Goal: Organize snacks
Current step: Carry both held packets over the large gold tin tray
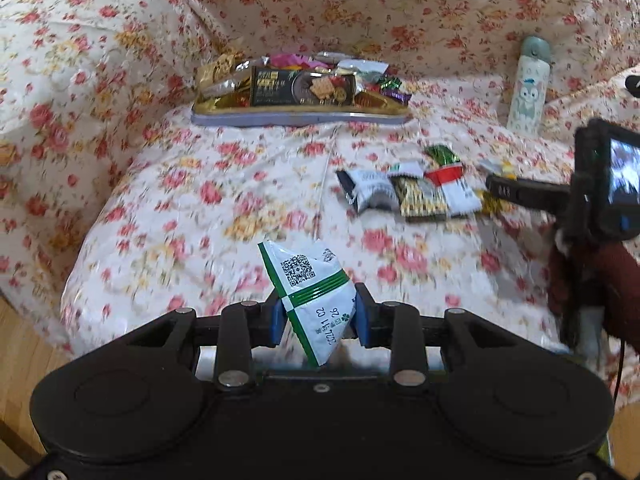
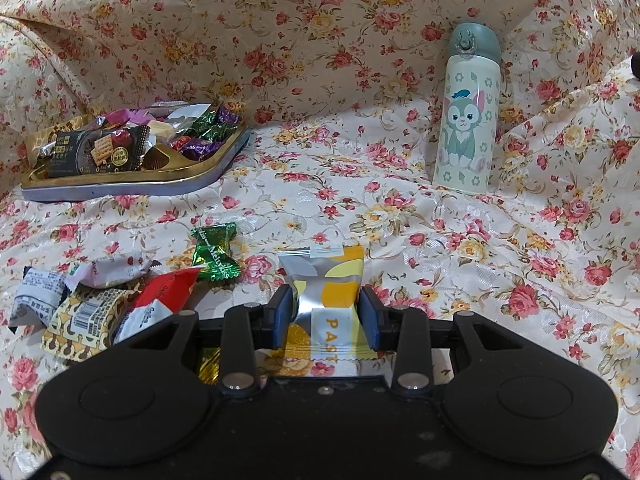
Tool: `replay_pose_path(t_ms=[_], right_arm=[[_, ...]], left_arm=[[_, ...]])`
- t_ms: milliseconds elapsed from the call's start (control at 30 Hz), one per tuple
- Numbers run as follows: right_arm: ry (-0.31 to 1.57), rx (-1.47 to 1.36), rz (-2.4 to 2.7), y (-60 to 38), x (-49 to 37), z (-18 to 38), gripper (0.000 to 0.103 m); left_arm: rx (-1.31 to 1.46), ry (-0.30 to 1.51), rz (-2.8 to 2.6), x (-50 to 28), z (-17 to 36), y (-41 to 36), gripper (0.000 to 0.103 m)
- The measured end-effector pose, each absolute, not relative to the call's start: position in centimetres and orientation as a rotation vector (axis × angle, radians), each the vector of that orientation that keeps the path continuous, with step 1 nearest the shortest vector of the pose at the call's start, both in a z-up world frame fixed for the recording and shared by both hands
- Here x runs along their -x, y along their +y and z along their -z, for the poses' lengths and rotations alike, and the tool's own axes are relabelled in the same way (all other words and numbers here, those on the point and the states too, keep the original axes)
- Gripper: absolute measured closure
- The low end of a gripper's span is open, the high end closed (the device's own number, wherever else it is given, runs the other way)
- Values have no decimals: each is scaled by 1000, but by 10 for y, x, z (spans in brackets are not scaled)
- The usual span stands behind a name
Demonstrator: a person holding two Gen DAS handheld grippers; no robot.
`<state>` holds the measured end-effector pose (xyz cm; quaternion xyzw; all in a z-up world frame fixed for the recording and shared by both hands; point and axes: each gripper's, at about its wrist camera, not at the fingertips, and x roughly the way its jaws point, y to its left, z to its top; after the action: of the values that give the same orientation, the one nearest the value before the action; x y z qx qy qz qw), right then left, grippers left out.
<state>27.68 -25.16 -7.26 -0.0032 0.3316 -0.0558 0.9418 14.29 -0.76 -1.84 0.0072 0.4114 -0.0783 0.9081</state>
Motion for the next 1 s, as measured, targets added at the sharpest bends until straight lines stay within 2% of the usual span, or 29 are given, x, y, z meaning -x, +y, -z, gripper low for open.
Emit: replay_pose_path(t_ms=[133, 400, 667, 1000], right_arm=[[694, 48, 124, -248, -276, 67, 70], [650, 26, 138, -253, -250, 23, 70], [620, 16, -44, -239, -169, -23, 70], [727, 1, -256, -207, -81, -31, 70]], left_arm=[[-24, 844, 152, -128, 19, -4, 61], [-25, 831, 171, -112, 17, -3, 61], [-32, 874, 183, -108, 25, -4, 61], [-74, 940, 238, -96, 32, -17, 61]])
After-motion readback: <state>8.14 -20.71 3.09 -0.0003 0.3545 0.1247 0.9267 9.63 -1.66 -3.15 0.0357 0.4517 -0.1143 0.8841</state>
